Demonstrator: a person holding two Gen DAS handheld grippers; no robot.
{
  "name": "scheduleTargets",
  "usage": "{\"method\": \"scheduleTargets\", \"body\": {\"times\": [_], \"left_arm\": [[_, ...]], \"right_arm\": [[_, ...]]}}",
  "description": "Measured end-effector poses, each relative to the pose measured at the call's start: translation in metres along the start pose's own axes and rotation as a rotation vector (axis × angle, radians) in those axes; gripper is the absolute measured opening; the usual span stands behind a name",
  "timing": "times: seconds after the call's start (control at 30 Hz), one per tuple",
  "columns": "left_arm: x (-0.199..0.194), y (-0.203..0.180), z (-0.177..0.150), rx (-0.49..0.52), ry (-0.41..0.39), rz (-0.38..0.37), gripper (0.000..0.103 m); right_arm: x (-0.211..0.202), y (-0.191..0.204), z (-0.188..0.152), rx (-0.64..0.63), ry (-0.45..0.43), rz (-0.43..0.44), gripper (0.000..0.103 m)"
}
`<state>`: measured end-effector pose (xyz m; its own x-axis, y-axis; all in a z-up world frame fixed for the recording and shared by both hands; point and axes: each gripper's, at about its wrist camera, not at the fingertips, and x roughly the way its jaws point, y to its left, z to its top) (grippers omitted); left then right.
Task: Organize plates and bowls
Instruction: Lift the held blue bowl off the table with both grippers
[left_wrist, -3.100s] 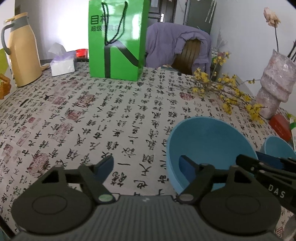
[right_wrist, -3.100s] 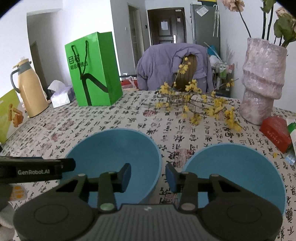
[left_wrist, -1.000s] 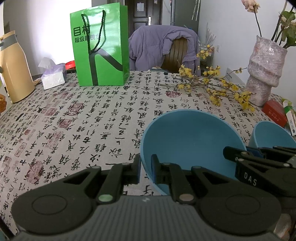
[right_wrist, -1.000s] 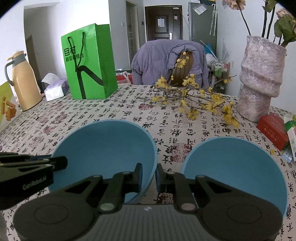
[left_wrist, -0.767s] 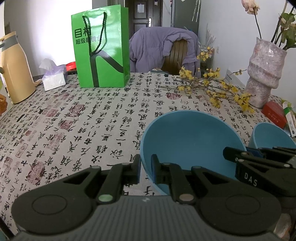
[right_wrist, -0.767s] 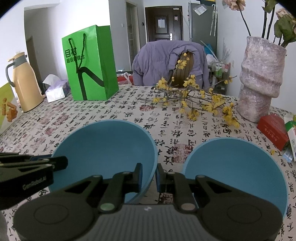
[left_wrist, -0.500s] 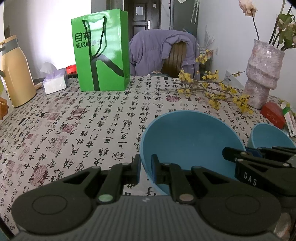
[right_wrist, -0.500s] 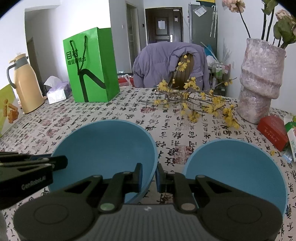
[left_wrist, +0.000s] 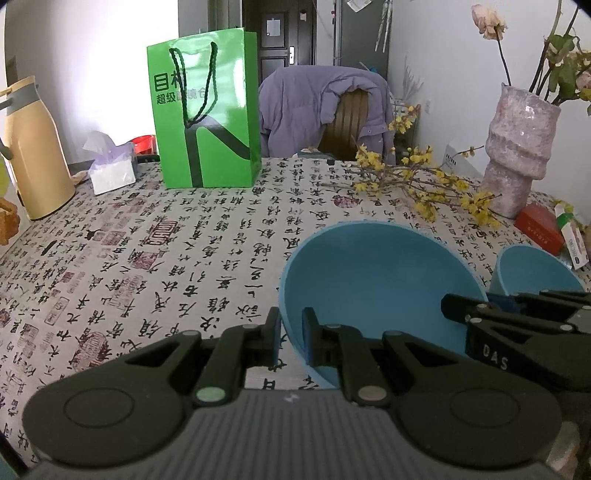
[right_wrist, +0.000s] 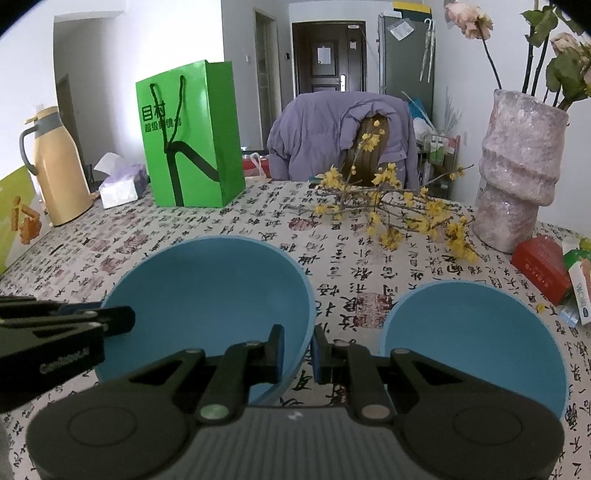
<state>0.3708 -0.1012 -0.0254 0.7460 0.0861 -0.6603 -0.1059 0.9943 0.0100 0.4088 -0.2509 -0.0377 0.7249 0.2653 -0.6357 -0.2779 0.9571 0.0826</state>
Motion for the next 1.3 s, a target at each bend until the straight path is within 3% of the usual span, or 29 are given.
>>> {"method": "scheduleTargets", "body": {"times": [1.3], "left_arm": [[-0.056, 0.040, -0.002, -0.053, -0.085, -0.006, 0.012]], "right_arm": [[-0.048, 0.044, 0.009, -0.007, -0.065, 0.019, 0.015]]}}
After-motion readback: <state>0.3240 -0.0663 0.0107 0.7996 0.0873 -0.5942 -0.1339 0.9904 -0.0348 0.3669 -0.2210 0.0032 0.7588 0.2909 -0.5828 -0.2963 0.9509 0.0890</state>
